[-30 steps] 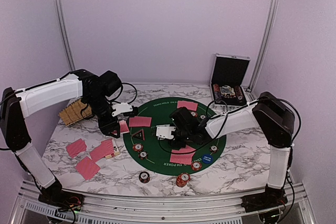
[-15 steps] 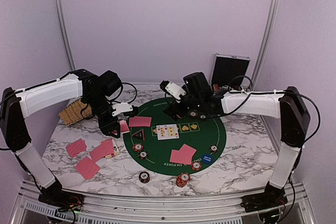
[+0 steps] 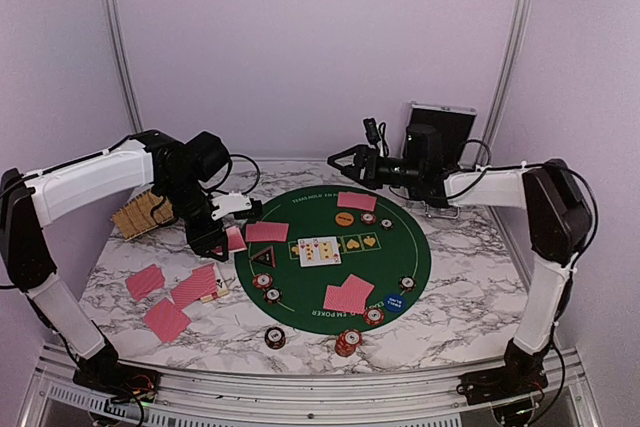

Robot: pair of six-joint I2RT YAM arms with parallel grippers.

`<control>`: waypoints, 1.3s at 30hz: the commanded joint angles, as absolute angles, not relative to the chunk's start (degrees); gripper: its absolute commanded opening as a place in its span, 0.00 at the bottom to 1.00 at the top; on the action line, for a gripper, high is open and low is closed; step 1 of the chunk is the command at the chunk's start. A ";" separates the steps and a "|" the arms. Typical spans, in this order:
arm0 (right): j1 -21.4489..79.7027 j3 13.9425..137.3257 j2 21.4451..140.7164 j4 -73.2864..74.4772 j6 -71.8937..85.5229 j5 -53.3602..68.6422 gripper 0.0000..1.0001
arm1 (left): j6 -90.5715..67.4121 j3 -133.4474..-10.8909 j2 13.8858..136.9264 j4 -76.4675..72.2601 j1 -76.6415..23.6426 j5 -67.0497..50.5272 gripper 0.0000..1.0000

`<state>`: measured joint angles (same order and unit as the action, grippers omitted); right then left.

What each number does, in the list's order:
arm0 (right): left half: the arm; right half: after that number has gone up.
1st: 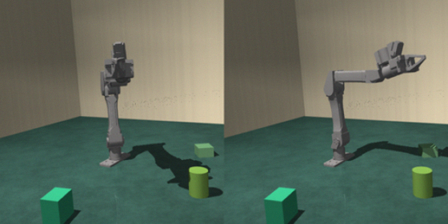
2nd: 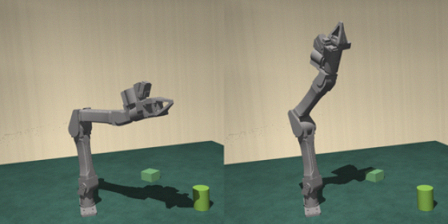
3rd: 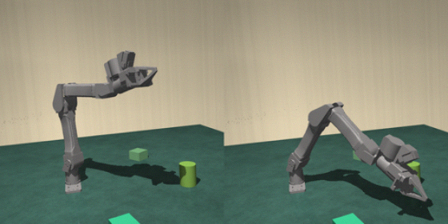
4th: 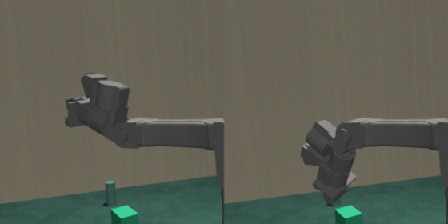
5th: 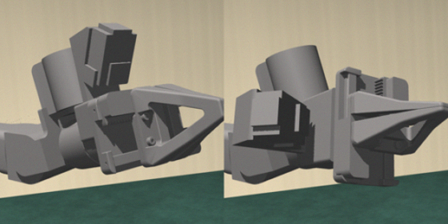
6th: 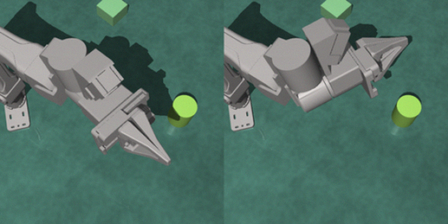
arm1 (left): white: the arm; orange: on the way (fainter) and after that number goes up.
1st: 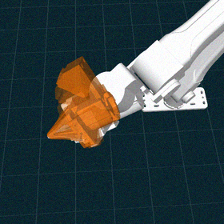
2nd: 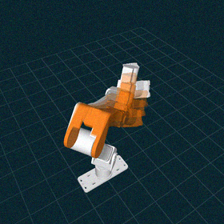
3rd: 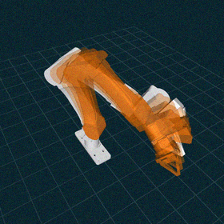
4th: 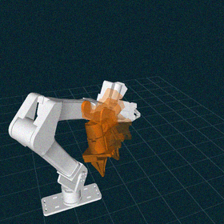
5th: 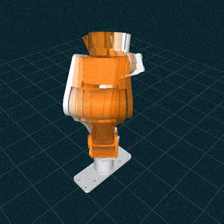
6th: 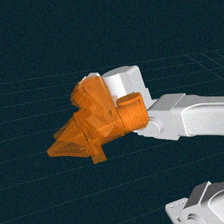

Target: Distribute texas hold em gaming equipment

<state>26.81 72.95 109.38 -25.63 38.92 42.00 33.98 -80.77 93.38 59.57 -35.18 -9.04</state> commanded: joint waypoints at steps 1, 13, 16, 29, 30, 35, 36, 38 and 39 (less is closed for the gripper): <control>27.11 71.99 127.45 -86.84 97.62 56.91 0.99 | 33.69 -81.88 91.87 60.91 -34.89 -10.13 0.56; 32.87 78.26 115.29 -24.65 51.76 46.64 0.99 | 33.89 -83.03 92.06 60.91 -34.89 -10.30 0.56; 35.09 78.81 115.80 -26.59 53.70 47.86 0.99 | 33.91 -83.76 92.51 60.90 -34.98 -10.61 0.56; 42.68 85.34 109.78 -2.27 36.46 21.29 0.99 | 34.19 -84.82 91.95 60.95 -34.98 -11.02 0.56; 43.70 87.54 109.01 4.67 32.73 14.02 0.99 | 34.12 -84.82 91.86 60.99 -34.98 -10.99 0.56; 34.32 76.48 106.37 -11.85 47.44 28.71 0.99 | 34.42 -84.40 90.95 60.99 -34.98 -10.94 0.56; 34.28 70.61 103.38 -17.61 48.44 26.29 0.99 | 34.45 -84.26 90.82 60.92 -34.94 -10.92 0.56; 39.06 76.99 101.43 1.33 34.43 7.93 0.99 | 34.45 -83.84 90.58 60.90 -34.98 -10.75 0.56; 41.16 84.64 103.21 11.50 29.74 -1.38 0.99 | 34.64 -83.58 90.49 60.93 -34.95 -10.71 0.56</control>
<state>36.91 74.06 104.31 -6.94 42.22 21.93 33.87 -84.01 92.77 59.86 -35.18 -10.07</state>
